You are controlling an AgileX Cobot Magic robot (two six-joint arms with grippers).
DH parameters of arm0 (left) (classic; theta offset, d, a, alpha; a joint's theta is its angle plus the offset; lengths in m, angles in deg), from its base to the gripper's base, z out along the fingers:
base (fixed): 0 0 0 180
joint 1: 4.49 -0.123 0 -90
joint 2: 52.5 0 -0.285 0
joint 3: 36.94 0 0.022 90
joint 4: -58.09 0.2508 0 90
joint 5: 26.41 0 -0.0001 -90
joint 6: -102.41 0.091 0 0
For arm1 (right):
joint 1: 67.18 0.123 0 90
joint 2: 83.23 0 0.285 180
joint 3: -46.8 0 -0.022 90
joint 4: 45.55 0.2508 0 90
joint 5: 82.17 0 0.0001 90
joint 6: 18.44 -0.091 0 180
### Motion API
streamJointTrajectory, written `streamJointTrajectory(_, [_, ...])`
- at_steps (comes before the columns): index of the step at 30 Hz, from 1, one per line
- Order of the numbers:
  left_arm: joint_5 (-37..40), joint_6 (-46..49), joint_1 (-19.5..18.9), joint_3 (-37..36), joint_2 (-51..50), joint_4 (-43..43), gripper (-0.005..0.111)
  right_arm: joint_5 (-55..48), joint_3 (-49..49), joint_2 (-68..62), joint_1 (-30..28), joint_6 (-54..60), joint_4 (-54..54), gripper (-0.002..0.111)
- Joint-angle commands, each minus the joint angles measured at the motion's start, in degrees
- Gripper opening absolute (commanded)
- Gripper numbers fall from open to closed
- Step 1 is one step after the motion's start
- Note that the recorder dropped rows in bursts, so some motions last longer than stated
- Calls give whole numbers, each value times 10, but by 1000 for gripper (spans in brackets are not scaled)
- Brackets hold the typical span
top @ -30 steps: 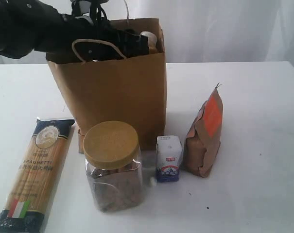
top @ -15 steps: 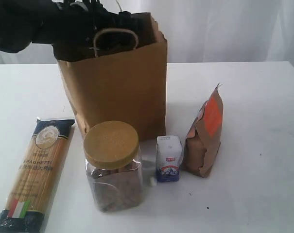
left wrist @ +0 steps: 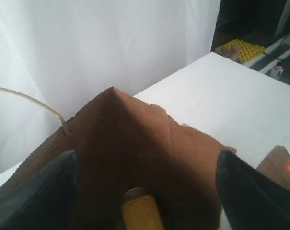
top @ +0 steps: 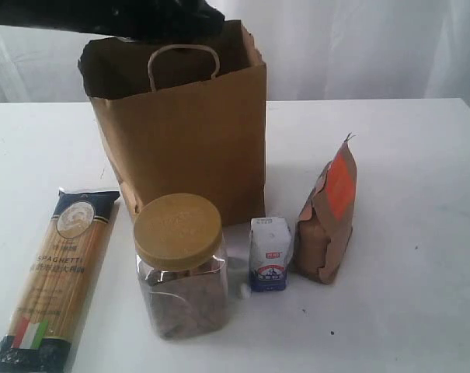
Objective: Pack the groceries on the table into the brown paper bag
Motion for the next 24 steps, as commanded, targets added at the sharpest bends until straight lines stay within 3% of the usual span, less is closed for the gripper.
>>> streamJointTrajectory(1, [39,15,0,2,22,35,80,3,3,3,-2,0,-3,0])
streamJointTrajectory(6, [67,19,0,2,38,54,79,3,3,3,-2,-2,-3,0])
streamJointTrajectory(8, [68,17,0,2,51,59,73,3,3,3,-2,-2,-3,0])
streamJointTrajectory(10, [64,9,-1,2,65,59,57,3,3,3,-2,-2,-3,0])
streamJointTrajectory(15, [63,13,-1,2,107,65,0,3,3,3,-2,-2,-3,0])
streamJointTrajectory(19, [63,8,-3,2,124,91,0,3,3,3,-2,-2,-3,0])
streamJointTrajectory(24, [63,-76,-65,-7,137,91,0,2,3,3,-2,-2,-3,0])
